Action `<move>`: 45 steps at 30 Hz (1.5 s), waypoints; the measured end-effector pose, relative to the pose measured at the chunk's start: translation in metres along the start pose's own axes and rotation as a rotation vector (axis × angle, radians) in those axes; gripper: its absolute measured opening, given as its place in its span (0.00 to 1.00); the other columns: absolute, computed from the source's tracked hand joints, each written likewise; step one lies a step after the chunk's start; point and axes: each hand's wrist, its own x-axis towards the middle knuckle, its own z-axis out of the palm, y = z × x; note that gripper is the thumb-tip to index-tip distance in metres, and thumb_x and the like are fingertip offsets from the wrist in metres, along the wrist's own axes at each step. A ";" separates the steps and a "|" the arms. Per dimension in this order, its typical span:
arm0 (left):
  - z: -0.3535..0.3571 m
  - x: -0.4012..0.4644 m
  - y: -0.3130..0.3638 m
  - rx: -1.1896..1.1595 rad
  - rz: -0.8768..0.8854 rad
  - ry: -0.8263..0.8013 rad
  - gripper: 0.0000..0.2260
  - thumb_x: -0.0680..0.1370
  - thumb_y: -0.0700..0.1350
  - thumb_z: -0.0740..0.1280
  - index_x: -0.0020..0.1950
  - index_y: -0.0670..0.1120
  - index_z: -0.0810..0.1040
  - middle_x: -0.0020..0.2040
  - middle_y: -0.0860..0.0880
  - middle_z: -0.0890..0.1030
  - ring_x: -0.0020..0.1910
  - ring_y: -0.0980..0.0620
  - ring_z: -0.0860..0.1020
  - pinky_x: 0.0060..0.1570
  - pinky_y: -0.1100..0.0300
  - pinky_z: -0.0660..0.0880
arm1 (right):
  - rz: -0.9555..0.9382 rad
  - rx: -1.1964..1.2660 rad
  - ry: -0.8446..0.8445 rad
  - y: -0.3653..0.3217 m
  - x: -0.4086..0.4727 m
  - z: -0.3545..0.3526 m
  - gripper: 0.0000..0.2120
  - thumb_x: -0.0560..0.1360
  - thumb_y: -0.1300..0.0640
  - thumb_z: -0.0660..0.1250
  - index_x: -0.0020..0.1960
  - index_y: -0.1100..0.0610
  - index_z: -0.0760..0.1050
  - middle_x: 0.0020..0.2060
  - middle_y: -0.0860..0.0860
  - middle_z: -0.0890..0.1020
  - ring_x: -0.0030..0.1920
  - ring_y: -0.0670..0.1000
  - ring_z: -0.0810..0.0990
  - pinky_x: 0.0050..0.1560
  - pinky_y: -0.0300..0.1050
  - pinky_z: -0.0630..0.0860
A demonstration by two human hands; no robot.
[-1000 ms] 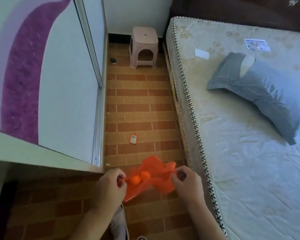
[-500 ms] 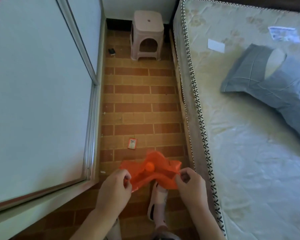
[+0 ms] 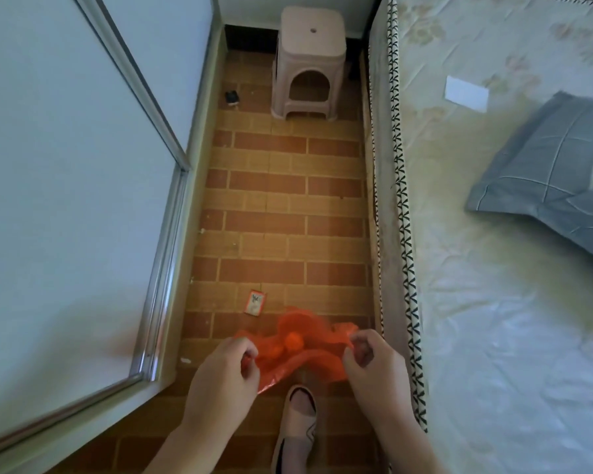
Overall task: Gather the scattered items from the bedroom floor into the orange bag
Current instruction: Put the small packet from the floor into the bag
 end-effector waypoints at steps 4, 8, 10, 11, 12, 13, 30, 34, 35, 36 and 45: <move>0.027 0.022 -0.006 0.004 -0.014 0.025 0.13 0.73 0.43 0.76 0.49 0.58 0.76 0.47 0.62 0.78 0.44 0.62 0.80 0.39 0.64 0.81 | -0.091 -0.081 -0.038 0.016 0.031 0.012 0.10 0.77 0.52 0.70 0.58 0.43 0.79 0.39 0.39 0.79 0.38 0.39 0.77 0.36 0.32 0.70; 0.052 0.042 -0.014 -0.014 0.016 0.035 0.14 0.73 0.43 0.77 0.50 0.58 0.76 0.47 0.63 0.77 0.42 0.63 0.79 0.36 0.64 0.81 | -0.255 -0.188 -0.008 0.037 0.062 0.032 0.11 0.80 0.53 0.67 0.61 0.49 0.81 0.50 0.41 0.79 0.48 0.43 0.78 0.46 0.37 0.75; 0.063 0.050 -0.020 -0.016 0.044 0.044 0.13 0.73 0.44 0.77 0.51 0.57 0.77 0.48 0.63 0.77 0.41 0.64 0.79 0.36 0.66 0.80 | -0.322 -0.245 0.033 0.048 0.073 0.046 0.11 0.80 0.53 0.68 0.61 0.51 0.81 0.54 0.44 0.77 0.55 0.48 0.76 0.54 0.46 0.75; 0.068 0.054 -0.023 -0.019 0.067 0.050 0.13 0.73 0.44 0.77 0.51 0.57 0.77 0.47 0.63 0.77 0.41 0.65 0.78 0.36 0.67 0.79 | -0.341 -0.270 0.052 0.051 0.079 0.051 0.12 0.79 0.52 0.68 0.62 0.51 0.81 0.57 0.45 0.76 0.58 0.49 0.74 0.58 0.48 0.74; 0.075 0.058 -0.027 -0.024 0.089 0.056 0.13 0.73 0.43 0.77 0.51 0.56 0.78 0.47 0.63 0.77 0.40 0.65 0.78 0.36 0.70 0.77 | -0.357 -0.288 0.064 0.054 0.084 0.057 0.14 0.80 0.51 0.68 0.63 0.51 0.80 0.61 0.45 0.75 0.63 0.49 0.73 0.62 0.49 0.72; 0.082 0.061 -0.032 -0.028 0.100 0.066 0.13 0.72 0.43 0.77 0.50 0.56 0.78 0.47 0.63 0.77 0.39 0.65 0.78 0.35 0.73 0.74 | -0.372 -0.299 0.066 0.057 0.090 0.063 0.15 0.80 0.50 0.67 0.65 0.51 0.79 0.65 0.46 0.74 0.67 0.49 0.71 0.67 0.50 0.70; 0.189 0.141 -0.152 -0.090 0.132 0.379 0.10 0.79 0.48 0.69 0.59 0.50 0.83 0.47 0.57 0.83 0.42 0.60 0.80 0.38 0.66 0.75 | -0.442 -0.522 0.008 0.133 0.197 0.214 0.29 0.82 0.38 0.57 0.81 0.46 0.61 0.81 0.47 0.60 0.82 0.49 0.52 0.81 0.59 0.48; 0.198 0.173 -0.171 -0.042 0.113 0.299 0.12 0.82 0.52 0.65 0.40 0.53 0.81 0.28 0.57 0.77 0.28 0.57 0.76 0.25 0.67 0.64 | -0.414 -0.581 0.004 0.157 0.223 0.243 0.32 0.80 0.34 0.52 0.81 0.44 0.58 0.82 0.47 0.57 0.82 0.51 0.50 0.81 0.60 0.48; 0.196 0.183 -0.173 -0.006 0.129 0.295 0.16 0.82 0.52 0.65 0.35 0.53 0.78 0.25 0.54 0.76 0.26 0.55 0.76 0.22 0.66 0.63 | -0.413 -0.592 0.004 0.163 0.225 0.250 0.35 0.78 0.32 0.48 0.81 0.44 0.58 0.82 0.47 0.57 0.82 0.51 0.51 0.81 0.60 0.48; 0.194 0.192 -0.175 0.031 0.136 0.299 0.17 0.82 0.51 0.65 0.32 0.52 0.76 0.24 0.53 0.75 0.26 0.55 0.76 0.20 0.65 0.62 | -0.415 -0.605 0.003 0.170 0.226 0.256 0.38 0.75 0.30 0.44 0.81 0.44 0.59 0.82 0.47 0.57 0.82 0.51 0.51 0.80 0.60 0.48; 0.210 0.219 -0.229 0.388 -0.141 0.096 0.11 0.77 0.57 0.66 0.44 0.53 0.84 0.37 0.53 0.82 0.40 0.48 0.83 0.37 0.57 0.79 | -0.298 -0.663 -0.125 0.225 0.195 0.299 0.42 0.73 0.27 0.46 0.82 0.44 0.55 0.83 0.49 0.55 0.82 0.53 0.51 0.80 0.60 0.48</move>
